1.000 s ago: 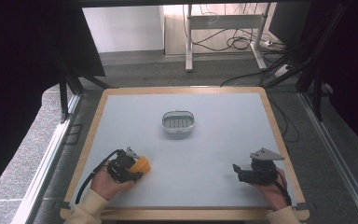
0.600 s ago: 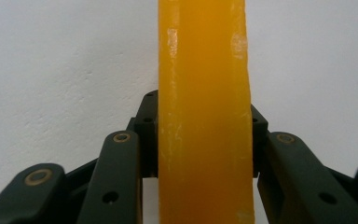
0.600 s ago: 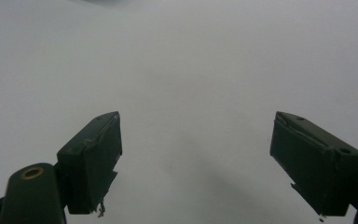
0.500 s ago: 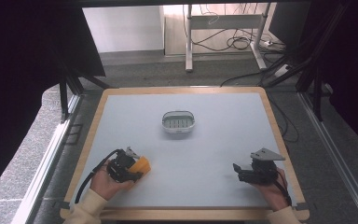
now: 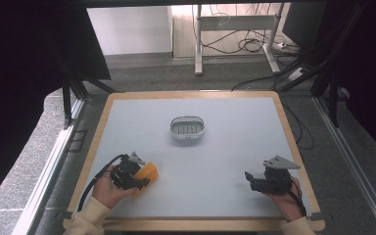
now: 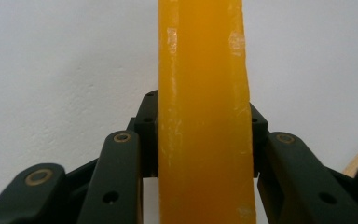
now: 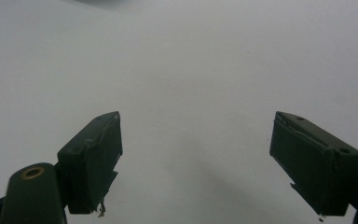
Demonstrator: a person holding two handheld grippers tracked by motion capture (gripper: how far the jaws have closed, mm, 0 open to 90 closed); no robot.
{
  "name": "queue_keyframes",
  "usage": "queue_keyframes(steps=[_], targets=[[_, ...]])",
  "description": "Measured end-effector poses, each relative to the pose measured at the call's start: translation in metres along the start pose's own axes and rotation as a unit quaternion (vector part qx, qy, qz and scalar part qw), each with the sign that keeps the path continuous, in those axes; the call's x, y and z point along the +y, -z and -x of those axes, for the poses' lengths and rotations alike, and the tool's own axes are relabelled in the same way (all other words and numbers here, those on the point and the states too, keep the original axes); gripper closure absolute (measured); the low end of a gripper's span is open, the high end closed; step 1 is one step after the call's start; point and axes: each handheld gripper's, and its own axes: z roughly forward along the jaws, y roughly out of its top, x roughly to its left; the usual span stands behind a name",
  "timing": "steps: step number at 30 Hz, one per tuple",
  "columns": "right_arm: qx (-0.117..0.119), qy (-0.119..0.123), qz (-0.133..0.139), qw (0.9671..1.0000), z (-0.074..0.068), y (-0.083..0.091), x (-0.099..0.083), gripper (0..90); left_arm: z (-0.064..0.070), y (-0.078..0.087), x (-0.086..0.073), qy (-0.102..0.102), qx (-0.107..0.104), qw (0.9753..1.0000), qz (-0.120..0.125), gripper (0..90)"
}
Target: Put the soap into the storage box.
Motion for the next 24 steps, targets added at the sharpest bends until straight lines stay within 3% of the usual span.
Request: queue_keyframes(steps=[19, 24], targets=[[0.019, 0.011, 0.006, 0.9997, -0.008, 0.001, -0.003, 17.2, -0.015, 0.023, 0.023, -0.012, -0.006, 0.9992, 0.038, 61.6], [0.020, 0.012, 0.004, 0.9997, -0.010, 0.000, -0.004, 17.2, -0.018, 0.028, 0.032, -0.025, -0.010, 0.9987, 0.044, 61.6]])
